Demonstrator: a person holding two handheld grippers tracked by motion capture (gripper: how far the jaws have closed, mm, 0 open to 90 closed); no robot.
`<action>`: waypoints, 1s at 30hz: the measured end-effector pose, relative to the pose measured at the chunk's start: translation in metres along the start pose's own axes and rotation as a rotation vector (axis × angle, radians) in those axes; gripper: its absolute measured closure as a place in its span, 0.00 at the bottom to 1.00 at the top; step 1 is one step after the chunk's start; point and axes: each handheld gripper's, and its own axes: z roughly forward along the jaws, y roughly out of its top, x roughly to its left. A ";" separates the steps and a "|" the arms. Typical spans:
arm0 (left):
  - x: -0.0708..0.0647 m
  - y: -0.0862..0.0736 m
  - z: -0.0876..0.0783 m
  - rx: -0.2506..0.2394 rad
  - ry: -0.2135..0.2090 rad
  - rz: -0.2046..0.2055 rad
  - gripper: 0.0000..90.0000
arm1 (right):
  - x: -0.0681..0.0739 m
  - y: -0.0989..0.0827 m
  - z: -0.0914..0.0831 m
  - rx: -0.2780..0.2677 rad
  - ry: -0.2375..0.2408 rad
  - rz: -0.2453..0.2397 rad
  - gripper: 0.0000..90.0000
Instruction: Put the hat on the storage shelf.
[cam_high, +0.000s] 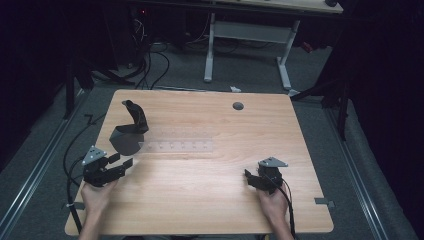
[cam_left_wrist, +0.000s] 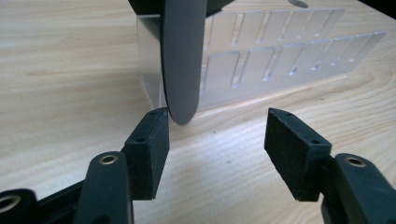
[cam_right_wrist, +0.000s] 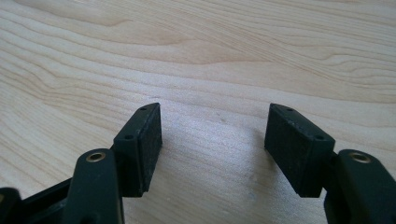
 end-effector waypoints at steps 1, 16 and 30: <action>0.000 -0.002 -0.001 0.002 0.001 0.000 0.45 | 0.000 0.000 0.000 0.000 0.000 0.000 0.41; -0.005 -0.045 0.003 0.103 0.030 0.070 0.45 | 0.000 0.000 0.000 0.000 0.000 0.000 0.41; -0.010 -0.064 0.014 0.140 0.090 0.180 0.37 | 0.000 0.000 0.000 0.000 0.000 0.000 0.41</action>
